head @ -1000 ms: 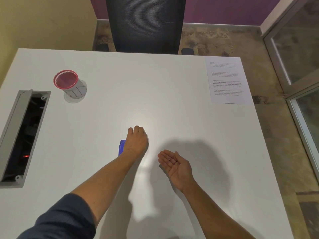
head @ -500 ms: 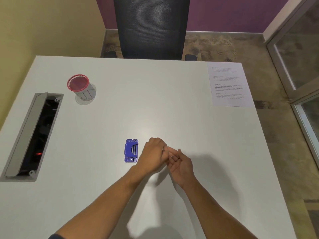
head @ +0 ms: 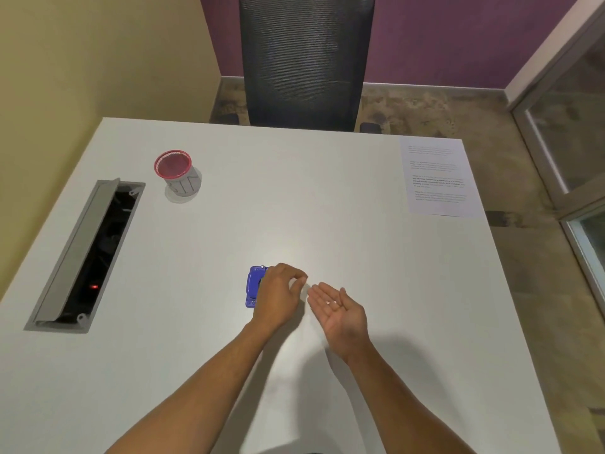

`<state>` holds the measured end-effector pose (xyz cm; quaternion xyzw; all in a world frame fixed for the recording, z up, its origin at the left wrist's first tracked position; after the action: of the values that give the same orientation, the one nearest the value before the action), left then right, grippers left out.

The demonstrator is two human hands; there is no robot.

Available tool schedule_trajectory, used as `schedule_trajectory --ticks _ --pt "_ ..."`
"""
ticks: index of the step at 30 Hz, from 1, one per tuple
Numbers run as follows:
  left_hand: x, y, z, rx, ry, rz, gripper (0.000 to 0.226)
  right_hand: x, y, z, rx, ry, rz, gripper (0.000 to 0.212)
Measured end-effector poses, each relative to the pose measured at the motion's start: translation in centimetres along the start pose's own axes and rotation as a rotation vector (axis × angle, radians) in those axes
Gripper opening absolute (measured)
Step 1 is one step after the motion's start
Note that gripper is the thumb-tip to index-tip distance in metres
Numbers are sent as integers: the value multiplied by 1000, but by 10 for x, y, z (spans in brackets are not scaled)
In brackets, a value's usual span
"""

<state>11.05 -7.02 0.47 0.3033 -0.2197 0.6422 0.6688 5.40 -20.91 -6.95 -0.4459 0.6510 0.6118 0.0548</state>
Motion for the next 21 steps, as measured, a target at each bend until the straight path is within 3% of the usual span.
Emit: schedule_trajectory --ticks 8,14,21 --pt "36 8 -75 398 123 238 13 3 3 2 -9 9 -12 42" --pt "29 7 -118 585 130 90 35 -3 -7 8 -5 69 17 43" --pt "22 3 -130 644 296 86 13 -11 -19 15 -8 85 26 43"
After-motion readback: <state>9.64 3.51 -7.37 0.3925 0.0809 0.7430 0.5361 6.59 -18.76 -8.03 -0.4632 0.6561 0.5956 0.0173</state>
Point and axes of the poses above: each hand's wrist, its own y-axis away from the middle knuckle, its own x-axis out of the back of the hand, z = x × y, the point moved 8 cm from there along -y, towards the middle knuckle, and after that the axes turned 4 degrees about -y, right-handed, at the moved point
